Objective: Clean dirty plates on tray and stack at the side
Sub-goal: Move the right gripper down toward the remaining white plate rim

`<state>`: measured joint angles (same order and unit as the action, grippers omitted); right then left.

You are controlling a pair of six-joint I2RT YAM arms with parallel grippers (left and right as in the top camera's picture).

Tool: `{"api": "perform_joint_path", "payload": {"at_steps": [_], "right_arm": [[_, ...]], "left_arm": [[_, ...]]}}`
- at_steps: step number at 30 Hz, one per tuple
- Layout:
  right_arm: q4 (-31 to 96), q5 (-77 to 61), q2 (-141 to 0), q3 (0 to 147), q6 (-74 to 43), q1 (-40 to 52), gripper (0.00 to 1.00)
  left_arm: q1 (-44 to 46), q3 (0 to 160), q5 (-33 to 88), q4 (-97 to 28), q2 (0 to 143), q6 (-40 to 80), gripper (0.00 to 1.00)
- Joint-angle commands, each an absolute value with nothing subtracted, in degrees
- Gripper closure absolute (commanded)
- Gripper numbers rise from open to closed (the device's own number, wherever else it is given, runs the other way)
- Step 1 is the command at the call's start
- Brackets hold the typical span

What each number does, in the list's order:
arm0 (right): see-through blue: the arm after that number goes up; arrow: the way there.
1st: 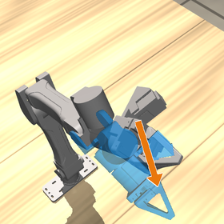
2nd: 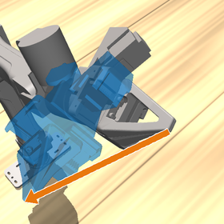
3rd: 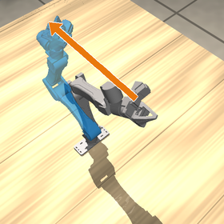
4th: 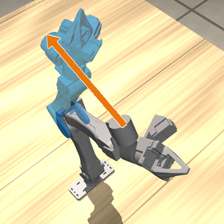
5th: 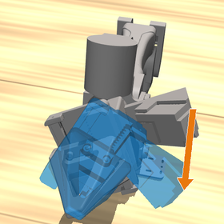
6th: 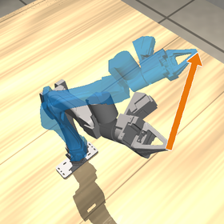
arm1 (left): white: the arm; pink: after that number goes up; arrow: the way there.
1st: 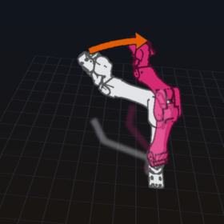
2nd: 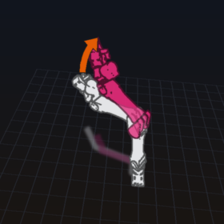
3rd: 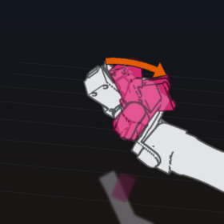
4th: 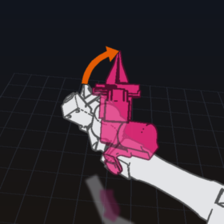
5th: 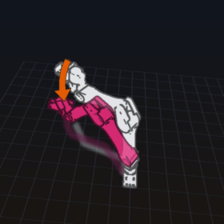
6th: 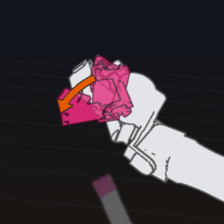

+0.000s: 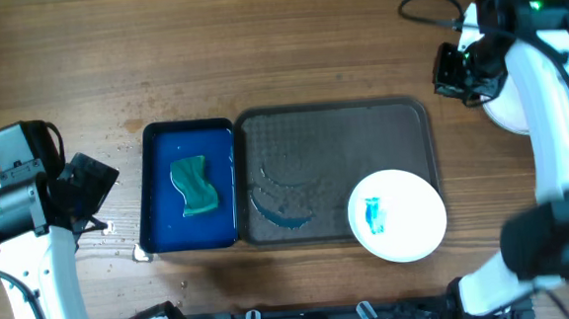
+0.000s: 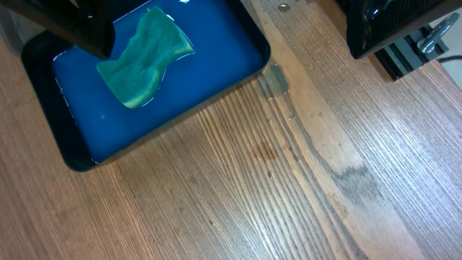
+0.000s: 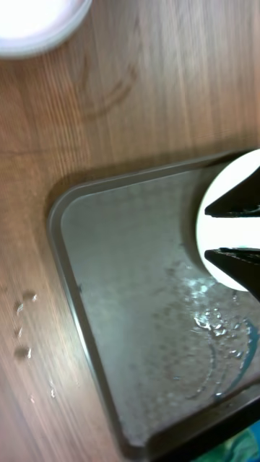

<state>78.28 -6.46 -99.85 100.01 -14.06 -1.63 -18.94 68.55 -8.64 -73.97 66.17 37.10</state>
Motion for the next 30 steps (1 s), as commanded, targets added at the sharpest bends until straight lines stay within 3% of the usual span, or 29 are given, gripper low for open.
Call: {"api": "perform_joint_path", "payload": {"at_steps": [1, 8, 14, 21, 30], "right_arm": [[82.5, 2.5, -90.8, 101.0, -20.8, 0.6, 0.83], [92.2, 3.8, -82.0, 98.2, -27.1, 1.5, 0.78], [91.8, 2.5, -74.3, 84.2, -30.2, 1.5, 0.75], [84.1, -3.3, -68.4, 61.6, -33.3, 1.5, 0.69], [71.0, -10.8, -68.5, 45.7, -40.7, 1.5, 0.63]], "left_arm": [[-19.4, 69.4, -8.3, -73.8, 66.5, 36.2, 0.00], [-19.4, 69.4, -8.3, -73.8, 66.5, 36.2, 0.00], [-19.4, 69.4, -7.4, -73.8, 66.5, 36.2, 0.00], [-19.4, 69.4, -7.4, -73.8, 66.5, 36.2, 0.00], [-19.4, 69.4, -7.4, -73.8, 66.5, 36.2, 0.00]]}}
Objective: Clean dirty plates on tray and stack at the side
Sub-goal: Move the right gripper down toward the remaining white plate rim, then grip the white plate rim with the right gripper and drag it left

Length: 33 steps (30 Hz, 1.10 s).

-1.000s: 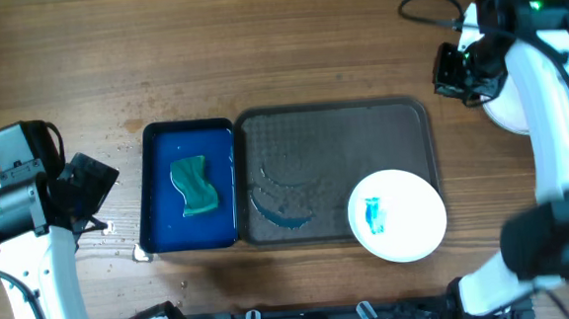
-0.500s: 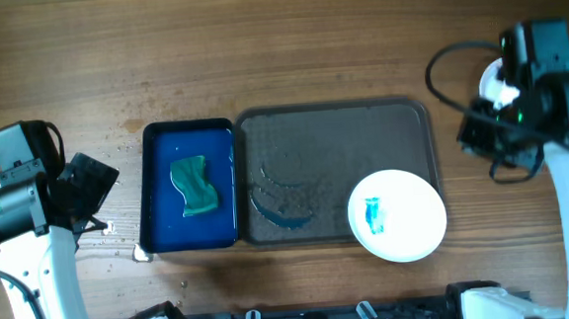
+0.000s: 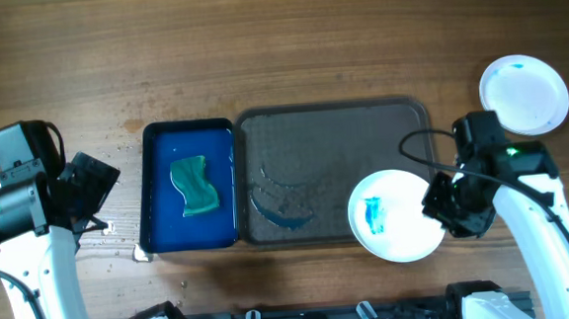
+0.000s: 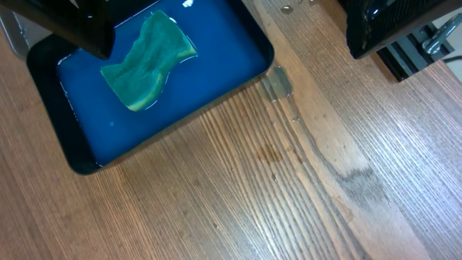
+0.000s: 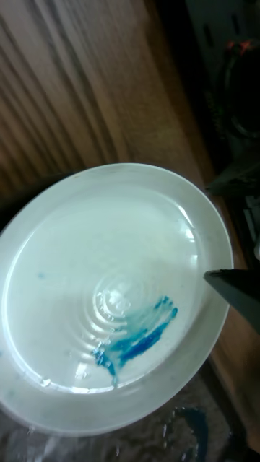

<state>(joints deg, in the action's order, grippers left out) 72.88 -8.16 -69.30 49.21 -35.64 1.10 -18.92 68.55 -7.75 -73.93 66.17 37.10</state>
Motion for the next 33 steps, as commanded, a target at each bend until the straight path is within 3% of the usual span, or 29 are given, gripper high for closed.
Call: {"api": "perform_joint_path", "payload": {"at_steps": [1, 8, 14, 26, 27, 30, 33], "right_arm": [[70.3, -10.3, -68.5, 44.7, -41.5, 1.5, 0.63], [69.0, -5.8, -68.5, 42.6, -44.6, 1.5, 0.62], [69.4, -3.2, -68.5, 41.5, -49.5, 1.5, 0.68], [60.0, -4.0, -68.5, 33.6, -54.2, 1.5, 0.69], [59.1, -3.9, -68.5, 33.6, -54.1, 1.5, 0.71], [55.1, -3.9, -68.5, 33.6, -52.1, 1.5, 0.93], [51.9, -3.6, -69.3, 33.6, -49.9, 1.5, 0.96]], "left_arm": [[-19.4, 69.4, -7.4, -73.8, 66.5, 36.2, 0.00], [-19.4, 69.4, -7.4, -73.8, 66.5, 36.2, 0.00], [-19.4, 69.4, -7.5, -74.2, 66.5, 36.2, 0.00], [-19.4, 69.4, -7.5, -74.2, 66.5, 36.2, 0.00], [-19.4, 69.4, -7.5, -74.3, 66.5, 36.2, 0.00], [-19.4, 69.4, -7.5, -74.3, 66.5, 36.2, 0.00], [-19.4, 69.4, -7.5, -74.3, 66.5, 36.2, 0.00]]}}
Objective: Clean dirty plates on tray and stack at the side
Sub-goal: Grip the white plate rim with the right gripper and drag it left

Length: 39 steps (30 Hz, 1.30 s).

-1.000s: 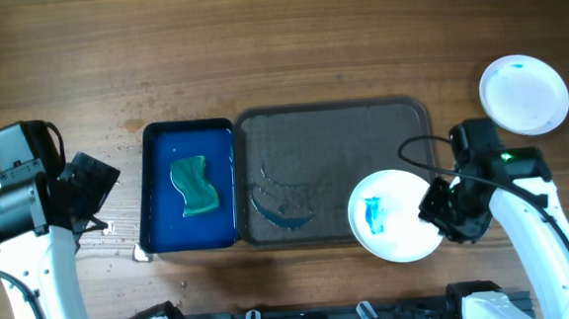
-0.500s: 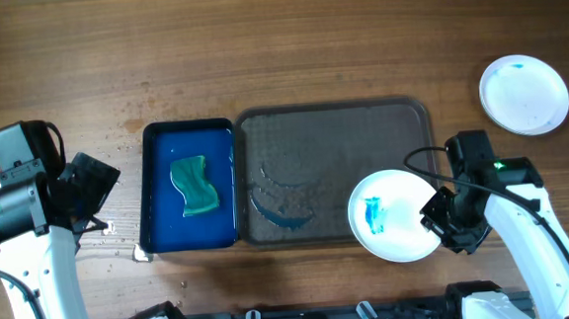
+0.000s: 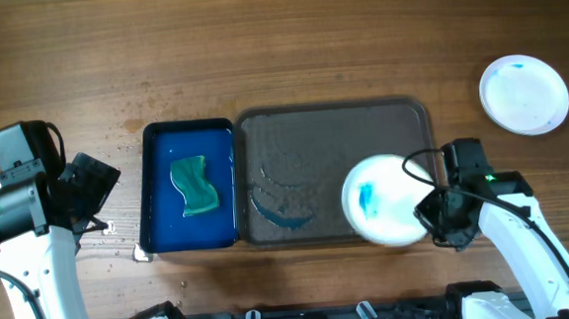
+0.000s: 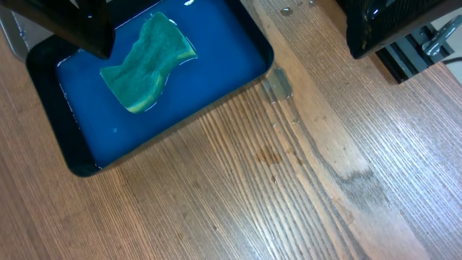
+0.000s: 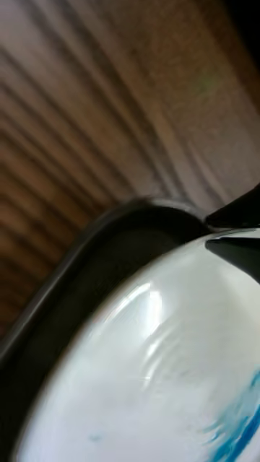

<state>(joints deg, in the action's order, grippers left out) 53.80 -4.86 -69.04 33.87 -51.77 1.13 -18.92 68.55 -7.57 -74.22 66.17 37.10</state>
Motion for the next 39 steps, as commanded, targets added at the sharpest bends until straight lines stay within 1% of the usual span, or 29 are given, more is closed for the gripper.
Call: {"api": "perform_joint_path", "payload": {"at_steps": [1, 4, 5, 6, 8, 11, 13, 14, 16, 17, 20, 23, 25, 27, 28, 29, 30, 31, 33, 35, 39], "right_arm": [[51.4, -3.4, -69.7, 33.6, -49.9, 1.5, 0.94], [48.1, -3.4, -71.7, 33.6, -48.9, 1.5, 0.91], [45.8, -3.5, -72.6, 33.6, -47.5, 1.5, 0.92], [43.6, -4.3, -73.6, 33.6, -46.2, 1.5, 0.95], [39.5, -7.1, -75.4, 33.6, -43.2, 1.5, 0.95], [33.8, -14.5, -79.4, 33.6, -42.0, 1.5, 0.96], [32.1, -14.9, -81.6, 33.6, -42.2, 1.5, 0.96], [31.8, -14.9, -82.4, 33.6, -42.0, 1.5, 0.94], [31.7, -14.7, -83.0, 33.8, -41.4, 1.5, 0.83], [31.8, -14.8, -83.0, 34.6, -39.6, 1.5, 0.80], [34.9, -17.0, -83.0, 39.4, -32.8, 1.5, 0.71], [43.5, -16.0, -83.0, 47.7, -26.8, 1.5, 0.67], [49.7, -11.9, -83.0, 52.0, -27.9, 1.5, 0.66], [55.3, -5.8, -83.0, 54.9, -32.4, 1.5, 0.65], [59.4, -0.4, -83.0, 56.4, -36.2, 1.4, 0.63], [61.1, 2.1, -83.0, 56.9, -37.2, 1.4, 0.57], [62.8, 4.3, -83.0, 56.9, -38.9, 1.4, 0.54], [63.8, 4.5, -83.0, 56.6, -39.3, 1.4, 0.49], [64.4, 4.5, -83.0, 55.0, -39.2, 1.4, 0.45], [64.0, 4.4, -83.1, 52.7, -40.3, 1.4, 0.47], [60.3, 2.8, -83.4, 48.1, -40.7, 1.4, 0.61]], "left_arm": [[-19.4, 69.4, -7.5, -74.3, 66.5, 36.2, 0.00], [-19.4, 69.4, -7.5, -74.4, 66.5, 36.2, 0.00], [-19.4, 69.4, -7.5, -74.4, 66.5, 36.2, 0.00], [-19.4, 69.4, -7.5, -74.4, 66.5, 36.2, 0.00], [-19.4, 69.4, -7.5, -74.4, 66.5, 36.2, 0.00], [-19.3, 69.4, -6.1, -74.4, 66.5, 36.2, 0.00], [-19.3, 69.4, -5.4, -74.4, 66.5, 35.3, 0.00], [-19.3, 69.4, -5.3, -74.4, 66.5, 34.7, 0.00], [-19.3, 69.4, -5.3, -74.5, 66.5, 34.7, 0.00], [-19.3, 69.4, -5.3, -74.4, 66.5, 34.7, 0.00], [-19.3, 69.4, -5.3, -74.2, 66.5, 34.7, 0.00], [-19.3, 69.4, -5.3, -74.2, 66.5, 34.7, 0.00], [-19.4, 69.4, -5.4, -74.2, 66.5, 34.7, 0.00], [-19.4, 69.4, -5.4, -74.2, 66.5, 34.7, 0.00], [-19.4, 69.4, -5.4, -74.2, 66.5, 34.7, 0.00], [-19.4, 69.4, -5.4, -74.2, 66.5, 34.7, 0.00], [-19.4, 69.4, -5.4, -74.2, 66.5, 34.7, 0.00], [-19.4, 69.4, -5.4, -74.2, 66.5, 34.7, 0.00], [-19.4, 69.4, -5.4, -74.2, 66.5, 34.7, 0.00], [-19.4, 69.4, -5.4, -74.2, 66.5, 34.7, 0.00], [-19.3, 69.4, -5.3, -74.2, 66.5, 34.7, 0.00]]}}
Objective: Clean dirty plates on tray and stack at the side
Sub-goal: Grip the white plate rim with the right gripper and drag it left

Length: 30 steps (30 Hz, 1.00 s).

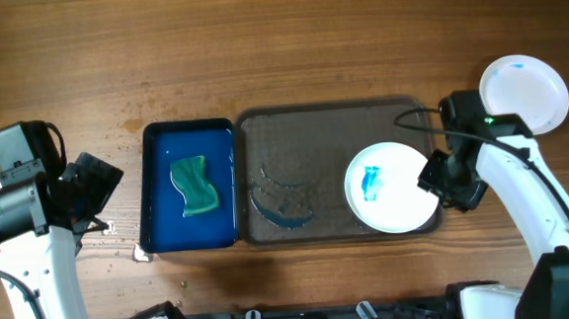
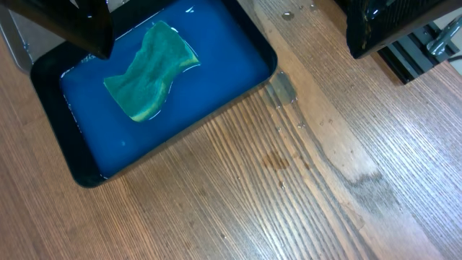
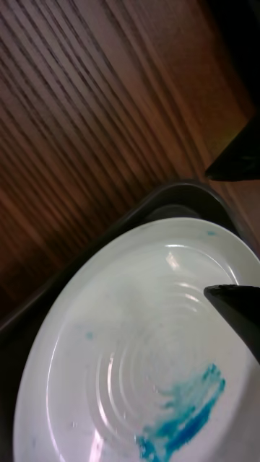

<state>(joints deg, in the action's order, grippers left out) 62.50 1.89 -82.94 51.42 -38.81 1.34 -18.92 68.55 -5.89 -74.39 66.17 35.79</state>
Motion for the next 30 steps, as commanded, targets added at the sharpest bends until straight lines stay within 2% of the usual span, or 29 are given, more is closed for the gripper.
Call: {"api": "perform_joint_path", "payload": {"at_steps": [1, 15, 17, 20, 21, 27, 30], "right_arm": [[59.2, 2.2, -83.6, 47.1, -41.0, 1.4, 0.63], [49.5, 1.3, -88.0, 43.5, -43.5, 1.4, 0.62], [48.3, 0.5, -88.9, 43.5, -43.5, 1.4, 0.67], [46.4, 0.4, -90.2, 43.5, -43.4, 1.4, 0.84], [46.3, 0.3, -90.5, 43.5, -43.5, 1.4, 0.87], [45.1, 0.4, -90.6, 43.5, -41.6, 1.4, 0.95], [41.9, 0.2, -90.6, 43.5, -37.0, 1.7, 0.96]], "left_arm": [[-19.4, 69.4, -5.3, -74.2, 66.5, 34.7, 0.00], [-19.3, 69.4, -5.3, -74.7, 66.5, 34.7, 0.00], [-19.3, 69.4, -5.3, -74.8, 66.5, 34.7, 0.00], [-19.3, 69.4, -5.3, -74.8, 66.5, 34.7, 0.00], [-19.4, 69.4, -5.3, -74.8, 66.5, 34.7, 0.00], [-19.3, 69.4, -5.4, -74.8, 66.5, 34.7, 0.00], [-19.3, 69.4, -5.3, -74.8, 66.5, 34.7, 0.00]]}}
